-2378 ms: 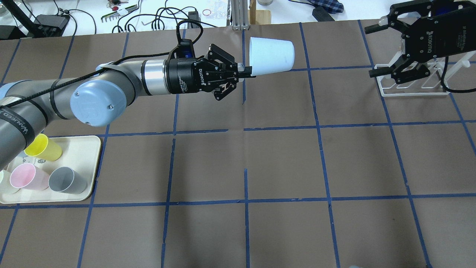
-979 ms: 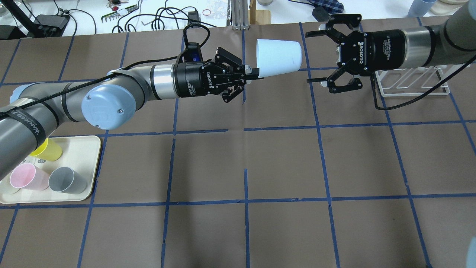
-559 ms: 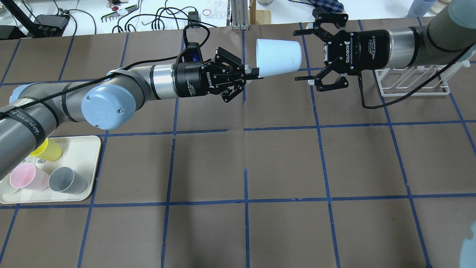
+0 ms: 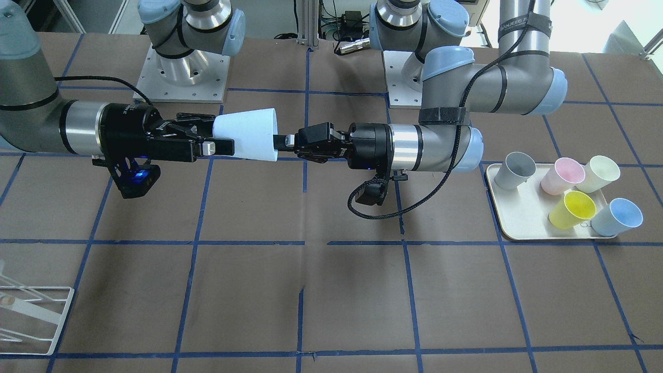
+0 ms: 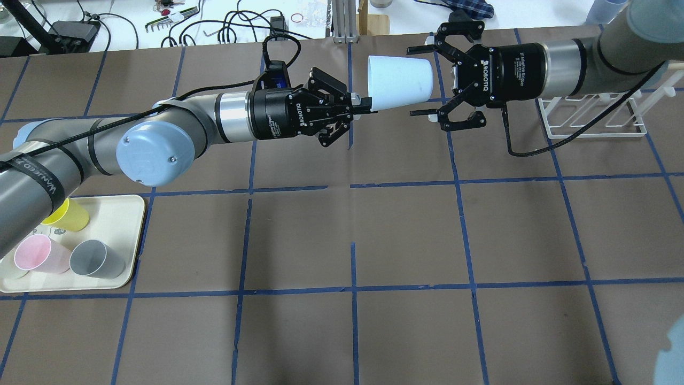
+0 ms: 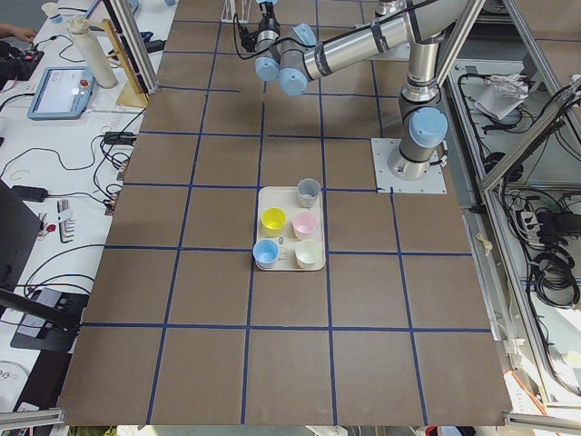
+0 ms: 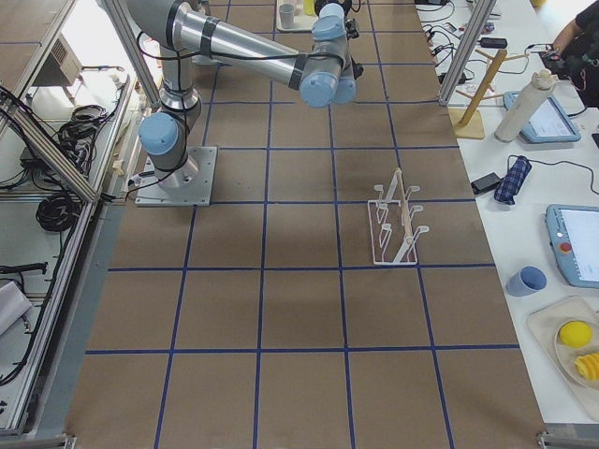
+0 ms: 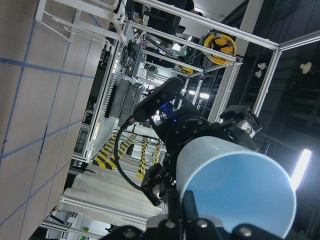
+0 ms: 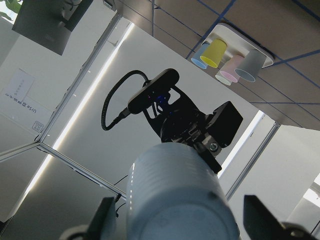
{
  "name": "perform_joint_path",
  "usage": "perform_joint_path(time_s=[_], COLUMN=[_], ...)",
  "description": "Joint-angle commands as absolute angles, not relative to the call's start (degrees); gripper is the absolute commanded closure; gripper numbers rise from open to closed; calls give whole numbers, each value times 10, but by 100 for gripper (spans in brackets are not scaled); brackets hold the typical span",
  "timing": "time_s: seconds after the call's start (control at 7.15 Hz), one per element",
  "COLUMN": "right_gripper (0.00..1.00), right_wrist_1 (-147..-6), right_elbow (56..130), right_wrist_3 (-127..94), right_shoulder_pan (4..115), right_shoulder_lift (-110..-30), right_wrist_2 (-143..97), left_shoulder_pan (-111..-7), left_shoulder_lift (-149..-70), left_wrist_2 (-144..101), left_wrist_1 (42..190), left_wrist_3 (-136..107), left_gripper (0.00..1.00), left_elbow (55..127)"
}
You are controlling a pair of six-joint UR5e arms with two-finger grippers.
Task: Transfer IKEA cup to right arm and place on rack
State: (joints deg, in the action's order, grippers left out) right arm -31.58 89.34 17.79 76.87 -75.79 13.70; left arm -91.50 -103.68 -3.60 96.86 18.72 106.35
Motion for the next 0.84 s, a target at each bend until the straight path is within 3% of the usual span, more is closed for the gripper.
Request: perform_joint_path(time_s=[0.0, 0.42, 0.56, 0.7], right_gripper=[27, 52, 55, 56], right_wrist_1=[-323, -327, -329, -350], right_elbow=[891, 888, 888, 887], right_wrist_3=[178, 177, 176, 170], right_shoulder_pan=[770, 769, 766, 759], right_shoulder_lift=[-759, -755, -755, -754], right_wrist_2=[134, 139, 140, 144], left_shoulder_pan=[-914, -914, -914, -914], left_shoulder_lift=[-1037, -1036, -1036, -1036], left_wrist_2=[-36, -36, -35, -35], left_wrist_1=[969, 969, 969, 969], left_wrist_3=[187, 187, 188, 187], left_gripper=[100, 100, 100, 91], left_elbow=[1063, 1063, 1063, 1063])
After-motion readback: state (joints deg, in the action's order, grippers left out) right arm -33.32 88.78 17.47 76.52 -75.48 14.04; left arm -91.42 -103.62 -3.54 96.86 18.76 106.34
